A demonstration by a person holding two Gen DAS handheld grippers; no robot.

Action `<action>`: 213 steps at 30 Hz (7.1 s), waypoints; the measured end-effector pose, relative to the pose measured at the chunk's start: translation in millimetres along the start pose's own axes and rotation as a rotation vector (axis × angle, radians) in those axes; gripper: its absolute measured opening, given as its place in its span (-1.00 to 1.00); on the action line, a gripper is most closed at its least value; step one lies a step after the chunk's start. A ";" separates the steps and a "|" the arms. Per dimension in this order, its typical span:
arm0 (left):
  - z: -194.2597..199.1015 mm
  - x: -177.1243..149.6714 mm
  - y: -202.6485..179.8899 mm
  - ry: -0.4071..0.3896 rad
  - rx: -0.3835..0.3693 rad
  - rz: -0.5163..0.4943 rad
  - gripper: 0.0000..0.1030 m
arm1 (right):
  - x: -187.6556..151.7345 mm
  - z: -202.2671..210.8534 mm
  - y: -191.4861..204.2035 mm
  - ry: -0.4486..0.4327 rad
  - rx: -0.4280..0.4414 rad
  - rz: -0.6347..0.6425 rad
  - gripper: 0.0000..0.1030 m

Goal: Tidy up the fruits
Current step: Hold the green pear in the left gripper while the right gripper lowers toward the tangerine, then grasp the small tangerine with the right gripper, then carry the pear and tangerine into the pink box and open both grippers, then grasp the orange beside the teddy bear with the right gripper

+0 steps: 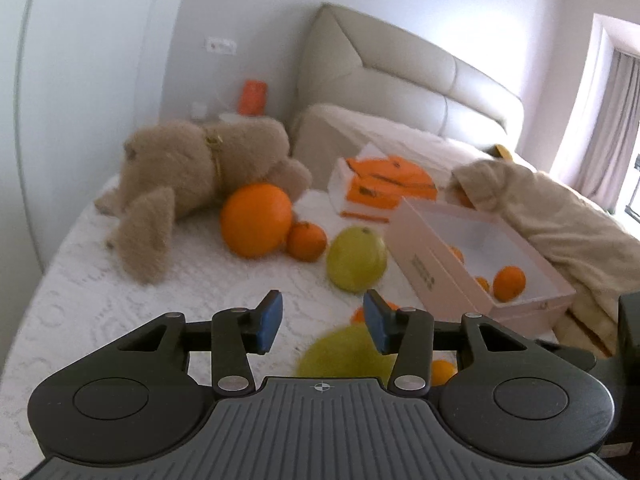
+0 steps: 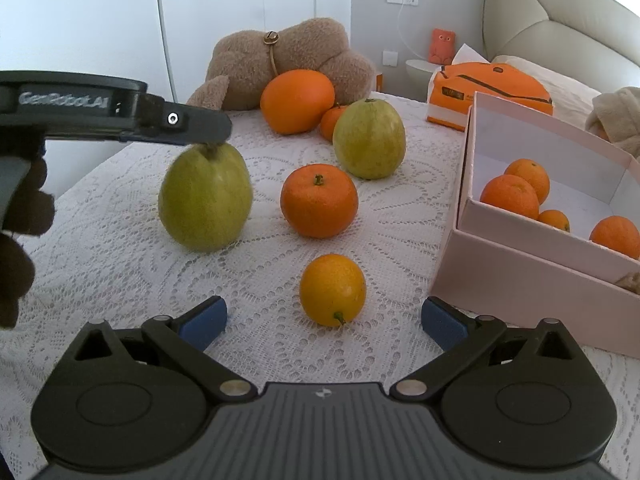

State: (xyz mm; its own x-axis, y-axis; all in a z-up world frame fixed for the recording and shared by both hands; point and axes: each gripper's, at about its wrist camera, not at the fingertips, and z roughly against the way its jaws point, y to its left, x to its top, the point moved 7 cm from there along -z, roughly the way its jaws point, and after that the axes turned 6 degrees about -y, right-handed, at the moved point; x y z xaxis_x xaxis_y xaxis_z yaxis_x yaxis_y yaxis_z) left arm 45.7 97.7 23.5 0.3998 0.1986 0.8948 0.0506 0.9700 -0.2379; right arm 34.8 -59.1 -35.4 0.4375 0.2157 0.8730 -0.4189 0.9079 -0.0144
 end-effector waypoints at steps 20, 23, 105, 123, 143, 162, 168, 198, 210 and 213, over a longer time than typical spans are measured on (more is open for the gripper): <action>-5.6 -28.4 -63.4 0.140 -0.050 -0.359 0.10 | 1.4 2.7 -1.2 -0.005 -0.002 -0.015 0.99; -2.3 -24.9 -53.9 0.124 -0.026 -0.335 0.10 | 2.5 5.6 -0.4 -0.015 -0.025 -0.016 0.93; -24.5 -32.2 27.9 0.112 0.066 -0.023 0.25 | 16.4 4.6 11.9 -0.037 0.013 0.040 0.02; 11.5 -55.7 42.7 0.079 0.082 0.085 0.25 | 21.8 -2.1 22.3 0.014 -0.004 0.049 -0.37; 4.2 117.4 -55.5 -0.190 -0.105 -0.036 0.25 | 198.5 109.1 -42.7 -0.359 -0.085 0.000 -0.38; -227.3 12.2 -214.8 0.387 -0.295 -0.207 0.26 | 164.1 62.0 -250.5 -0.114 -0.390 -0.310 -0.38; -206.8 43.9 -193.5 0.247 -0.315 -0.148 0.23 | 156.5 44.6 -251.8 -0.087 -0.381 -0.303 -0.38; -20.3 4.9 94.6 0.050 0.261 0.051 0.23 | 153.4 -21.2 -105.9 0.066 -0.146 -0.155 0.08; -24.0 -24.3 59.1 0.112 0.078 0.034 0.23 | 165.6 -125.6 -20.0 0.226 -0.052 0.108 0.16; -24.9 -28.8 56.0 0.116 0.084 0.011 0.23 | 160.3 -146.2 -18.1 0.264 -0.063 0.133 0.20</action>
State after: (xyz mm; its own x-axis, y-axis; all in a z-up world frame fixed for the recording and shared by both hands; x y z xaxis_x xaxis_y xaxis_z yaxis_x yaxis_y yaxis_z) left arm 59.8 142.8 -25.0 0.5033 0.1963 0.8415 -0.0293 0.9772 -0.2105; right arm 228.8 11.6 33.5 0.5771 0.4129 0.7046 -0.4402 0.8840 -0.1575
